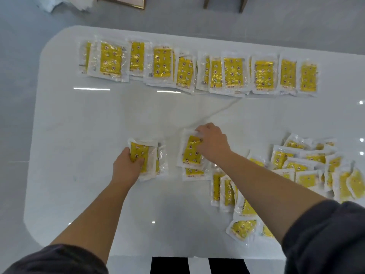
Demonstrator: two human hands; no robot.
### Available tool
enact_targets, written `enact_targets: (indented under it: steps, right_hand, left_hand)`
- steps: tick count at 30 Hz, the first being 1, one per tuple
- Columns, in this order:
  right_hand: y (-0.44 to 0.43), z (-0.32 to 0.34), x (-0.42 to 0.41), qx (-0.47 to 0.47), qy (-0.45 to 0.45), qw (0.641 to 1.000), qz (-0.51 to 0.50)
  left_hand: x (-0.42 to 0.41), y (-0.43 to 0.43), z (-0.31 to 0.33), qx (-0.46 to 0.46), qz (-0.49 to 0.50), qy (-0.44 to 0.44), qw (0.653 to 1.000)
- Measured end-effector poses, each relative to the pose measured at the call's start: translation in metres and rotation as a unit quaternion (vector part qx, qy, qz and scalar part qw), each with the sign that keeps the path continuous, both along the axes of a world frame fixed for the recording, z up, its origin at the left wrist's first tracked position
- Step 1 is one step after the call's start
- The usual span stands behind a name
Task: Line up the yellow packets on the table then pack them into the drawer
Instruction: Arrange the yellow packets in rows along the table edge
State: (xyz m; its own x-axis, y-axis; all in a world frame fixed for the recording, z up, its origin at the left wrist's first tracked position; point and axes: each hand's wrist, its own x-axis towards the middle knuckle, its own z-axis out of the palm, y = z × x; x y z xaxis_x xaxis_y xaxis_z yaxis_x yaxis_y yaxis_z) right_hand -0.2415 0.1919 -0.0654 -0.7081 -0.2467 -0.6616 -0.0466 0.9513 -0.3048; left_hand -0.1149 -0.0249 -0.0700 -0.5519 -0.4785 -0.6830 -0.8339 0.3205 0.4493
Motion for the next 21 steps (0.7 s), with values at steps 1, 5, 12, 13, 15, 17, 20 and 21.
enact_targets:
  steps: [1,5,12,13,15,17,20,21]
  right_hand:
    - [-0.001,0.002,0.007,0.006,0.011,0.999,-0.047]
    - [-0.007,0.012,0.043,0.017,0.012,0.969,-0.247]
    - [-0.037,-0.006,0.057,0.098,-0.091,0.865,-0.484]
    - [-0.038,-0.007,0.055,0.070,-0.096,0.860,-0.496]
    - [-0.039,-0.006,0.049,0.035,-0.092,0.880,-0.465]
    - [-0.043,-0.003,0.037,0.010,-0.074,0.889,-0.452]
    - [-0.053,0.005,0.009,-0.135,-0.046,0.853,-0.503]
    - [-0.058,0.008,-0.004,-0.186,-0.046,0.835,-0.516]
  left_hand:
    - [-0.003,-0.002,0.001,-0.003,-0.004,-0.006,1.000]
    - [-0.009,-0.010,0.003,0.011,-0.027,-0.027,0.999]
    - [-0.022,-0.019,-0.004,0.027,-0.065,-0.040,0.997]
    - [-0.024,-0.022,-0.005,0.035,-0.059,-0.036,0.997]
    - [-0.030,-0.029,-0.004,0.061,-0.027,-0.029,0.997]
    - [-0.043,-0.041,0.000,0.083,0.012,-0.010,0.996]
    - [-0.079,-0.063,0.012,0.102,0.040,0.043,0.993]
    - [-0.096,-0.070,0.017,0.108,0.047,0.064,0.991]
